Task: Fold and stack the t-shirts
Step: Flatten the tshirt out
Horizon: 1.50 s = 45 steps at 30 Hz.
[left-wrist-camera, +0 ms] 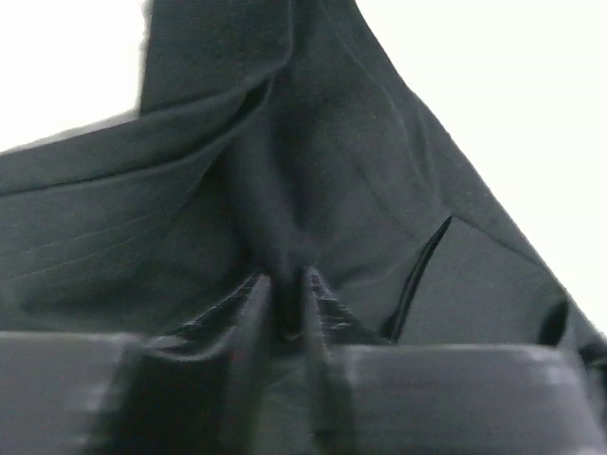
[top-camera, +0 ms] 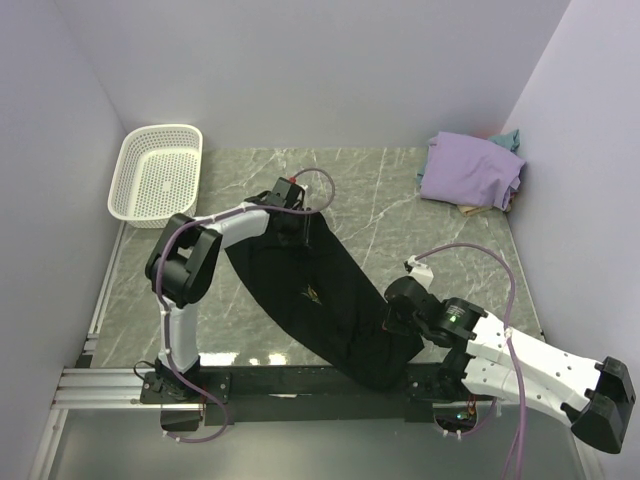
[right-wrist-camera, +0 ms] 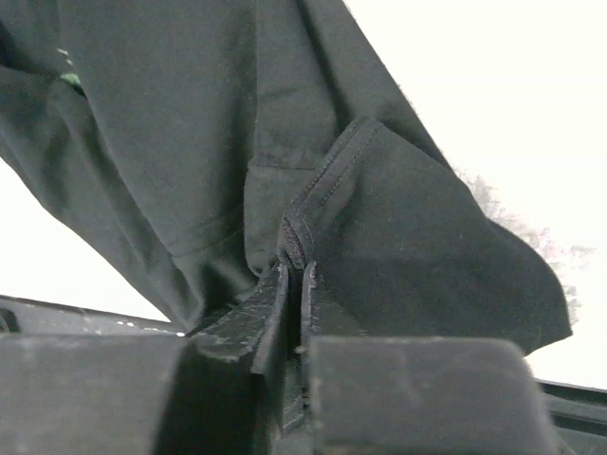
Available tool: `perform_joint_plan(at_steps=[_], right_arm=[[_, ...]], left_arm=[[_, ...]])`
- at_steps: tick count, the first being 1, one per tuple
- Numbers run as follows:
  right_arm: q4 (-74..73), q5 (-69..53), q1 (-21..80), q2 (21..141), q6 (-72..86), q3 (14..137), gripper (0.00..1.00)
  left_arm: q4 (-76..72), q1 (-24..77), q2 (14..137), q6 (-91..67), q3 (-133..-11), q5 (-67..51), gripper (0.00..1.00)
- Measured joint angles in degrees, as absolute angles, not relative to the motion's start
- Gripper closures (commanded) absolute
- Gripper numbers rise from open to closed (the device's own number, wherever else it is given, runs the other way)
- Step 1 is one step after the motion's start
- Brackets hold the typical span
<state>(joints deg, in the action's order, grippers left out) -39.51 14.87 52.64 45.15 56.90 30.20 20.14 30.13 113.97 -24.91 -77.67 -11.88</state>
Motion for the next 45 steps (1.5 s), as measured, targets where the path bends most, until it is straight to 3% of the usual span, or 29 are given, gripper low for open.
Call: perform_joint_plan(at_steps=[1, 8, 13, 25, 33, 36, 41, 45], right_arm=[[-39.5, 14.8, 52.6, 45.1, 57.0, 30.2, 1.00], [-40.8, 16.5, 52.6, 44.2, 55.2, 31.8, 1.00], [-44.7, 22.3, 52.6, 44.8, 51.3, 42.5, 1.00], [-48.0, 43.2, 50.7, 47.1, 40.8, 67.5, 1.00], [-45.3, 50.4, 49.4, 46.9, 33.6, 70.1, 1.00], [-44.9, 51.0, 48.7, 46.4, 31.9, 69.7, 1.00], [-44.2, 47.7, 47.2, 45.9, 34.0, 60.9, 1.00], [-44.4, 43.6, 47.2, 47.5, 36.7, 50.9, 1.00]], left_arm=[[20.4, 30.5, 114.5, -24.4, -78.0, -12.0, 0.99], [21.2, 32.1, 115.3, -24.4, -79.9, -13.9, 0.99], [25.4, 31.4, 112.0, -25.3, -85.1, -14.1, 0.99], [27.6, 17.5, 69.5, -30.8, -90.4, -6.5, 0.99], [36.4, 17.3, 56.2, -30.9, -94.6, 0.6, 0.84], [39.3, 17.3, 53.5, -31.2, -92.4, 3.4, 0.85], [40.2, 17.3, 49.1, -32.8, -81.3, 3.7, 0.96], [40.4, 17.3, 47.7, -34.6, -72.2, 2.8, 0.94]])
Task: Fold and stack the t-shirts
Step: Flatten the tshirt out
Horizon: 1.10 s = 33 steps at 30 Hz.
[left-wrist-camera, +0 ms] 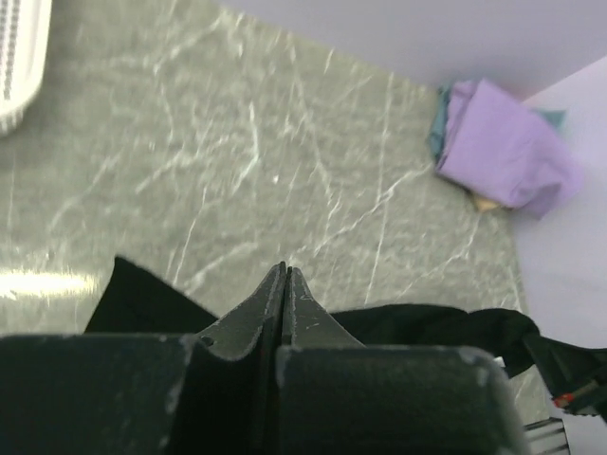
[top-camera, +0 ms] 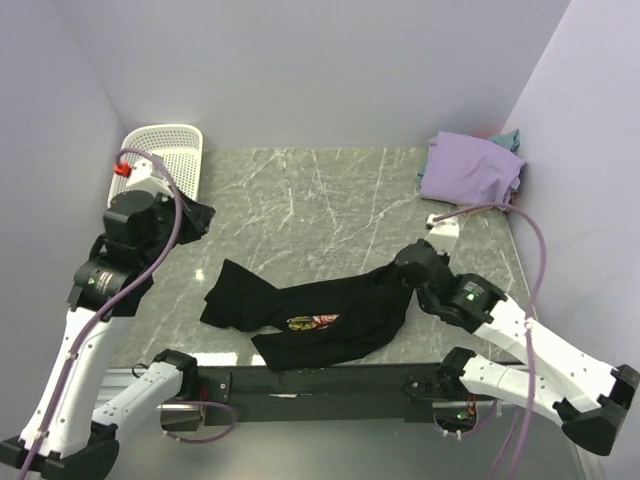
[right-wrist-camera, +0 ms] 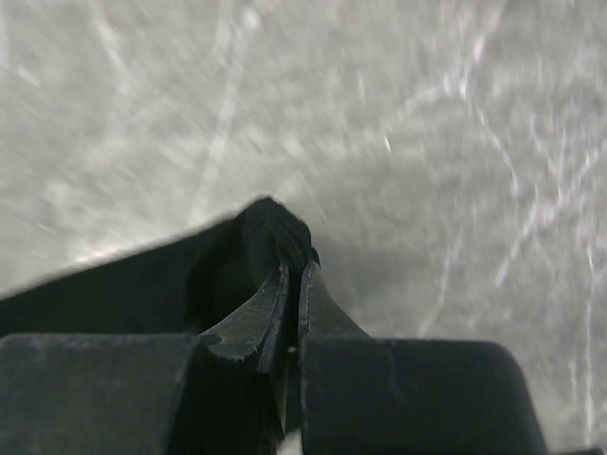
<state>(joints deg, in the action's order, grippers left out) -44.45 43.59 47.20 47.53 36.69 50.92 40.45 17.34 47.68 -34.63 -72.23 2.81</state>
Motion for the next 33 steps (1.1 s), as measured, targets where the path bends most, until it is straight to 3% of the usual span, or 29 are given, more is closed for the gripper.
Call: perform_joint_plan(at_steps=[3, 4, 5, 6, 7, 10, 14, 23, 33], right_arm=[[-45.3, 42.3, 46.3, 49.1, 37.7, 47.1, 1.00], [-45.2, 42.2, 45.5, 49.3, 37.7, 47.1, 0.91], [-45.0, 42.1, 44.7, 49.4, 37.7, 47.3, 0.58], [-44.9, 42.2, 43.8, 49.5, 37.7, 47.5, 0.48], [-44.7, 42.2, 43.1, 49.6, 38.0, 47.8, 0.48], [-45.0, 42.4, 42.4, 49.9, 38.1, 48.1, 0.37], [-46.2, 41.5, 42.4, 48.5, 38.3, 48.6, 0.33], [-45.3, 35.4, 42.4, 42.2, 37.6, 53.0, 0.31], [-41.9, 29.3, 42.4, 47.1, 36.5, 52.5, 0.31]], left_arm=[[40.6, 17.3, 48.4, -35.4, -69.6, 2.7, 0.89], [40.6, 17.3, 48.7, -35.6, -69.6, 2.4, 0.86], [40.1, 17.3, 49.0, -35.6, -69.6, 2.0, 0.83], [39.9, 17.3, 49.4, -35.5, -69.8, 1.2, 0.80], [39.8, 17.3, 49.8, -35.2, -69.8, 0.5, 0.65], [39.4, 17.3, 51.0, -34.1, -69.4, -2.7, 0.54], [38.8, 17.3, 50.4, -33.5, -63.0, -4.9, 0.52], [45.8, 17.9, 45.6, -37.6, -46.7, -5.0, 0.64], [51.4, 21.5, 48.3, -42.8, -46.2, 4.7, 0.63]])
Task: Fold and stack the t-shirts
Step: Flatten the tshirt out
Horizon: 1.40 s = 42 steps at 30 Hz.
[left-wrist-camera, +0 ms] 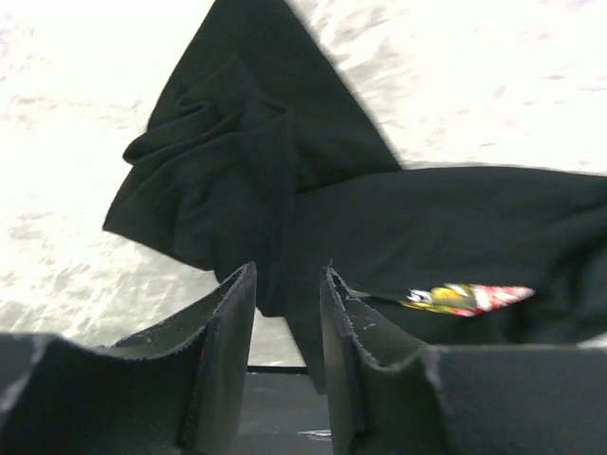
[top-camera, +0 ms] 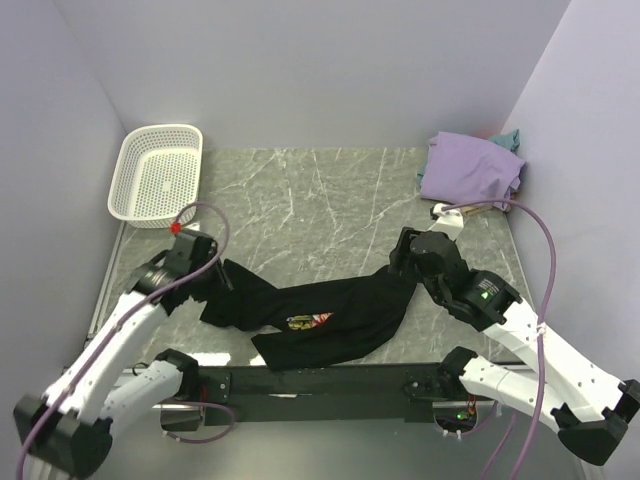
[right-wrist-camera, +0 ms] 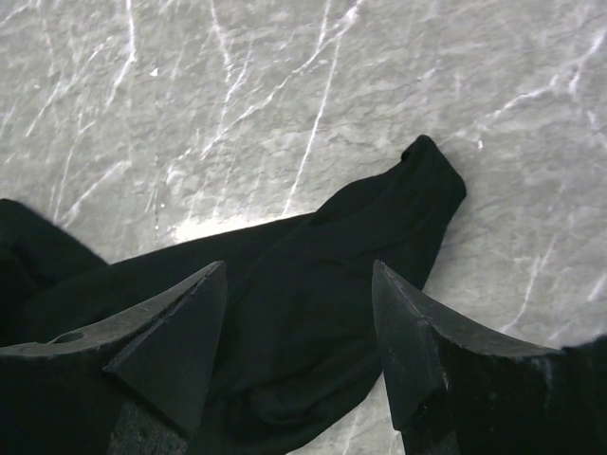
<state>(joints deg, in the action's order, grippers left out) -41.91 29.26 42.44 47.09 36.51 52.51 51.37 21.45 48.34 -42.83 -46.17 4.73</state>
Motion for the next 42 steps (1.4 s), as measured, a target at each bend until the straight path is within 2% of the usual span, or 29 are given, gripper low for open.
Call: perform_joint_plan(at_steps=[2, 4, 6, 8, 10, 23, 29, 33, 42], right_arm=[[-41.1, 28.6, 42.4, 47.1, 36.3, 52.2, 0.31], [-40.5, 28.0, 42.4, 47.1, 36.1, 52.1, 0.31], [-39.8, 27.5, 42.4, 47.2, 35.9, 52.1, 0.31], [-39.4, 27.3, 42.4, 47.3, 35.7, 52.0, 0.31], [-38.7, 27.0, 42.4, 47.2, 35.4, 51.6, 0.31], [-36.5, 25.9, 42.3, 51.9, 33.6, 50.1, 0.30], [-35.8, 23.2, 41.0, 57.6, 32.8, 49.1, 0.30], [-35.4, 20.5, 40.6, 61.4, 31.7, 49.0, 0.29], [-35.0, 16.7, 40.6, 65.8, 30.3, 49.0, 0.29]], left_arm=[[51.9, 22.9, 52.9, -43.4, -47.2, 6.9, 0.75], [51.4, 24.3, 58.1, -43.7, -48.1, 8.1, 0.67], [51.1, 25.8, 62.6, -44.1, -48.7, 9.7, 0.63], [50.6, 26.7, 65.4, -44.2, -49.0, 10.3, 0.63], [50.5, 27.4, 67.3, -44.3, -49.6, 10.7, 0.56], [48.3, 29.0, 74.2, -44.6, -51.4, 13.3, 0.59], [47.1, 29.9, 78.4, -44.2, -50.6, 13.3, 0.79], [47.1, 30.1, 78.7, -43.8, -50.1, 12.9, 0.99], [46.6, 31.8, 81.4, -43.1, -50.1, 12.5, 0.99]])
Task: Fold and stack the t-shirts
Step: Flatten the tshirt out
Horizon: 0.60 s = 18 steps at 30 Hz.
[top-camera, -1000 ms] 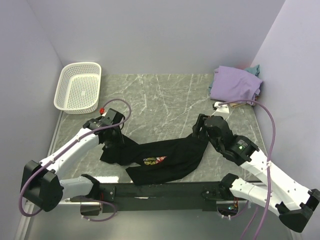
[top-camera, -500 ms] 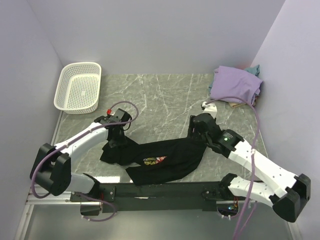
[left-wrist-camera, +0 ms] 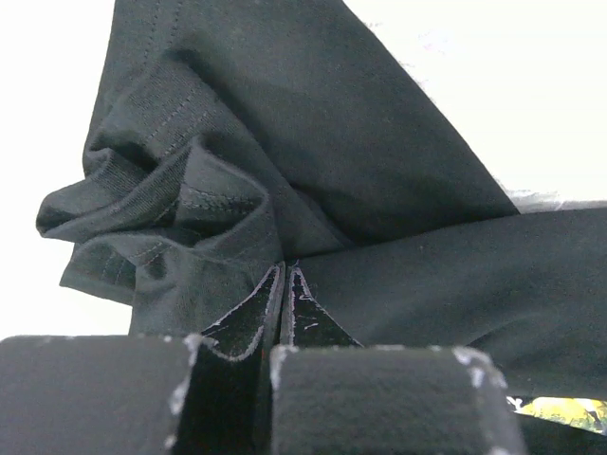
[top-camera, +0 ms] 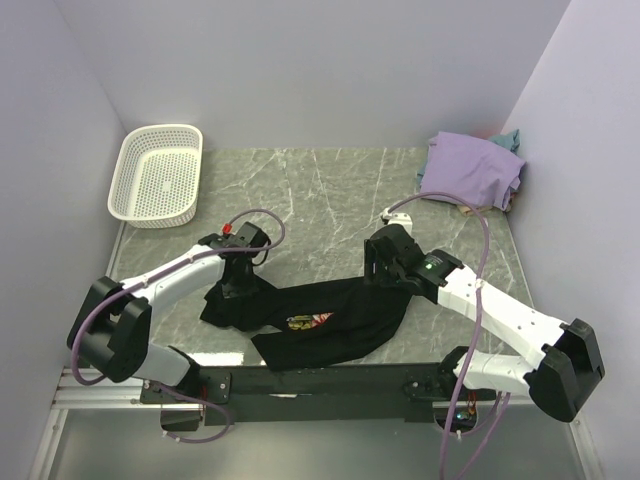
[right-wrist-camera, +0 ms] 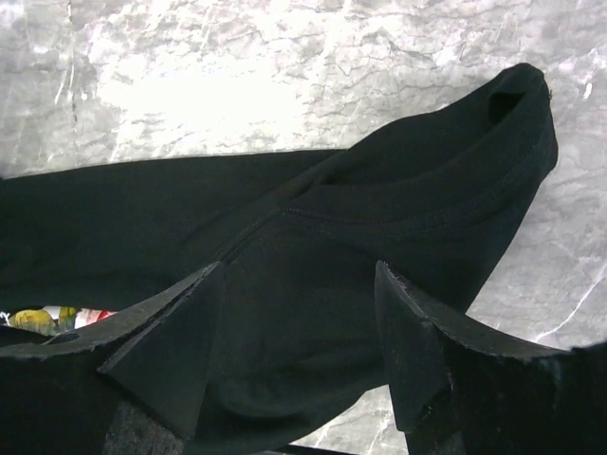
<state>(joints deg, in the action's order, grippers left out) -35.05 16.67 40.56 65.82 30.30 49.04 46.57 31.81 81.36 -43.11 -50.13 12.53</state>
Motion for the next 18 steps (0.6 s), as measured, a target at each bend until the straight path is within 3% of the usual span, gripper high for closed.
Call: perform_joint_plan(at_steps=[2, 3, 5, 6, 9, 18], right_arm=[[-34.9, 16.4, 40.6, 65.7, 30.1, 49.0, 0.29], [-34.8, 16.4, 40.6, 65.7, 30.1, 49.1, 0.28], [-34.6, 16.1, 40.6, 65.7, 30.1, 49.1, 0.28], [-34.4, 15.9, 40.6, 65.8, 30.1, 49.0, 0.28], [-34.0, 15.3, 40.6, 65.9, 30.0, 49.1, 0.28], [-33.5, 14.0, 40.6, 66.5, 29.6, 49.0, 0.27]], left_arm=[[46.6, 32.1, 81.4, -43.1, -50.2, 12.6, 0.99], [46.8, 32.2, 81.3, -43.1, -50.2, 12.8, 0.76], [47.6, 32.3, 80.8, -42.9, -50.7, 13.0, 0.51], [47.9, 32.3, 80.4, -42.5, -50.9, 13.1, 0.45], [49.1, 32.3, 78.7, -42.6, -52.3, 13.4, 0.36], [52.1, 32.6, 78.2, -42.7, -53.8, 14.9, 0.41]])
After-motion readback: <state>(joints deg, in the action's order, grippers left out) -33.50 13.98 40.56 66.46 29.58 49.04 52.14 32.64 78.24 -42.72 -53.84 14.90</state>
